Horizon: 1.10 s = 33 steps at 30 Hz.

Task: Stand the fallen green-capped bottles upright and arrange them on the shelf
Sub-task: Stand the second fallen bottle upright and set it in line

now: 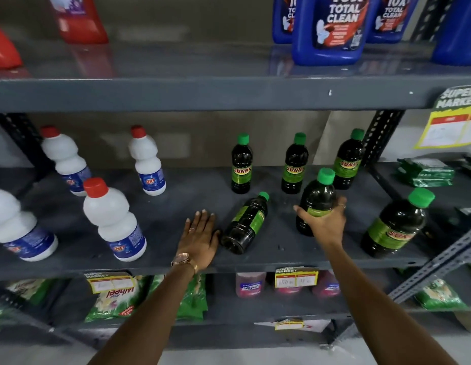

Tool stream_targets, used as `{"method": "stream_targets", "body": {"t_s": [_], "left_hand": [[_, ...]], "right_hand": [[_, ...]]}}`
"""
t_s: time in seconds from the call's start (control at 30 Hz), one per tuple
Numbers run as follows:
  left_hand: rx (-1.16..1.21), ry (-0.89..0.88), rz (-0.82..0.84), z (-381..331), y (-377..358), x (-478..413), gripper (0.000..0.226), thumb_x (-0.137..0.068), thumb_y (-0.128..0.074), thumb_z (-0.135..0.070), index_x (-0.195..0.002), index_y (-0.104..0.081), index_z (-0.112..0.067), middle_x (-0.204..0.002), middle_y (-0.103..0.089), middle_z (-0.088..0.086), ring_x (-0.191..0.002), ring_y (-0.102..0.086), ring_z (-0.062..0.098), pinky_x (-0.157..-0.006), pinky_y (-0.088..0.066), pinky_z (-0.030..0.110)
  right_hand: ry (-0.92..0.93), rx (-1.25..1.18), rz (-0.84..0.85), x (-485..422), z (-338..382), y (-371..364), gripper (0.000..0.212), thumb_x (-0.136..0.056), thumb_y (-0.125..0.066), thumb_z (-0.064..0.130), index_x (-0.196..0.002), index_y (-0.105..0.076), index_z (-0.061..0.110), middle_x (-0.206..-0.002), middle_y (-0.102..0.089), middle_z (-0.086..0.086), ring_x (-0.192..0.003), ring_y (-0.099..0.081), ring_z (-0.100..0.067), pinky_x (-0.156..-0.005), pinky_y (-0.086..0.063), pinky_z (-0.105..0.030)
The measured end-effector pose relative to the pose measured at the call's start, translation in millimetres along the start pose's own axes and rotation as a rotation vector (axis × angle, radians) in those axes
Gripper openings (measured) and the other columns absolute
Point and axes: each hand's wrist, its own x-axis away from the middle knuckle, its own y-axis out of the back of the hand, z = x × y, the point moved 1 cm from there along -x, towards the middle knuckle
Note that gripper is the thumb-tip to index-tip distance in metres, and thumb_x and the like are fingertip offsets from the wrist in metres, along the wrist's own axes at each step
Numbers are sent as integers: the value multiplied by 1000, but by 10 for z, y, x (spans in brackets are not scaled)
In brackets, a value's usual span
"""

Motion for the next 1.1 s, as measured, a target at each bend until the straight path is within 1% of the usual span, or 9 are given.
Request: {"method": "stream_targets", "body": {"t_s": [0.13,0.27,0.37,0.5,0.63,0.73,0.9,1.03,1.1], "left_hand": [[8,-1,-12,6,-8,10,54,-100,-25,-36,-149,-10,-18,-160,-6,5,-147,2,20,-118,6,39],[13,3,-8,0,-1,15,54,-100,-25,-37,-149,-10,-18,-160,-6,5,-147,2,19,-118,7,38],[15,4,-10,-9,-5,11,54,-100,-26,-36,-149,-12,-17,-160,-7,5,-147,1,20,-118,7,38],[21,1,-9,-14,16,9,54,-100,-27,-35,-149,-13,-16,-160,-9,6,-147,0,21,-118,6,39],[15,1,-6,-9,-1,9,54,-100,-27,-36,-149,-13,-17,-160,-8,6,-147,1,21,-118,6,39],[14,3,-10,-7,-7,5,54,-100,-27,-36,-149,-14,-17,-160,-9,6,-147,0,21,-118,6,38],[21,4,-9,-27,28,18,54,-100,-28,-35,-149,-15,-16,-160,-9,7,-147,-1,21,-118,5,38],[29,8,7,-38,37,32,54,-100,-28,-35,-149,-14,-16,-160,-8,7,-147,0,21,-118,5,38],[27,7,14,-36,41,39,54,-100,-28,-35,-149,-15,-15,-160,-8,8,-147,-1,21,-119,4,39]], "right_hand": [[-10,-98,19,48,-92,-110,91,-53,-92,36,-123,-36,20,-106,-58,5,-95,-59,-15,-84,-45,-25],[19,-43,88,138,-346,-42,67,-67,-83,14,-124,-49,17,-107,-63,-4,-101,-63,-25,-83,-47,-28],[24,-21,28,156,-339,-48,73,-58,-90,29,-119,-53,17,-108,-65,-3,-98,-63,-19,-84,-49,-29],[24,103,-96,81,-214,-188,83,-49,-93,28,-116,-51,2,-116,-58,-18,-112,-50,-34,-98,-42,-43],[-3,-62,76,123,-373,-75,75,-61,-85,11,-127,-49,15,-114,-62,-4,-103,-60,-21,-96,-49,-44],[12,-36,52,139,-389,-48,75,-56,-90,28,-120,-54,16,-115,-64,-6,-106,-61,-22,-94,-50,-43],[47,85,85,86,-285,-94,98,-44,-91,46,-124,-48,11,-120,-47,-4,-109,-46,-15,-97,-39,-29],[41,47,221,32,-439,73,90,-50,-93,31,-127,-50,16,-124,-58,-4,-111,-56,-17,-98,-46,-34],[24,33,296,10,-459,154,84,-52,-93,25,-125,-52,16,-118,-64,-1,-104,-61,-13,-93,-50,-29]]}}
